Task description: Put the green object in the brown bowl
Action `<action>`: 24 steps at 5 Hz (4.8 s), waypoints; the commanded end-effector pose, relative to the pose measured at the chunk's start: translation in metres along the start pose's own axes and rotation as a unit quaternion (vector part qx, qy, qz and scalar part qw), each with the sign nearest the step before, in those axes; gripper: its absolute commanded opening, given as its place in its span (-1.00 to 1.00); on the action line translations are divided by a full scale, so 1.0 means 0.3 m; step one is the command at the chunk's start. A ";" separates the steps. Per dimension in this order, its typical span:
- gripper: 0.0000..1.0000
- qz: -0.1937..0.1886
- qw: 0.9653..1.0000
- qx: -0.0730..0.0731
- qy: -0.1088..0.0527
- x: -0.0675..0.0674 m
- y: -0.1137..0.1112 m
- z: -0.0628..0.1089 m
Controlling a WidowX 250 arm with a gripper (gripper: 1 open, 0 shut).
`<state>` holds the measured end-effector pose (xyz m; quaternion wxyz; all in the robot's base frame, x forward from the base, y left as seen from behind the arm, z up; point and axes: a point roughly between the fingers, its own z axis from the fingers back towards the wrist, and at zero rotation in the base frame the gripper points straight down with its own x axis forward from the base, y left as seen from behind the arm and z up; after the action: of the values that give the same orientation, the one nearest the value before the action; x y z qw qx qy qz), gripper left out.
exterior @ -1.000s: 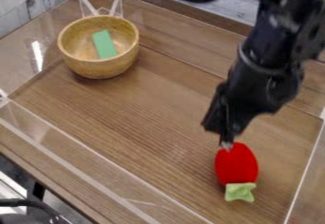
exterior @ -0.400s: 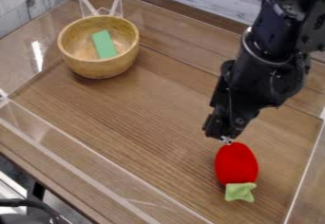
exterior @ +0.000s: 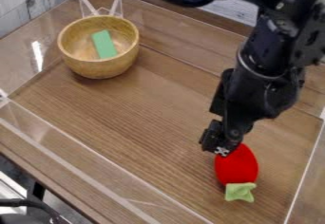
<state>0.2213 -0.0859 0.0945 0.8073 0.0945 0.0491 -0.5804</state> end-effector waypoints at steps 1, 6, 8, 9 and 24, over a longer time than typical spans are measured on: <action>1.00 -0.004 1.000 0.006 -0.010 0.010 0.001 -0.011; 1.00 -0.097 0.990 0.061 -0.085 0.103 -0.032 -0.191; 1.00 -0.118 0.985 0.062 -0.105 0.134 -0.023 -0.222; 1.00 -0.126 0.984 0.062 -0.113 0.147 -0.021 -0.230; -1.00 -0.091 0.986 0.000 -0.137 0.144 -0.040 -0.080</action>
<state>0.2169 -0.1200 0.0504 0.7521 0.0024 -0.0293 -0.6584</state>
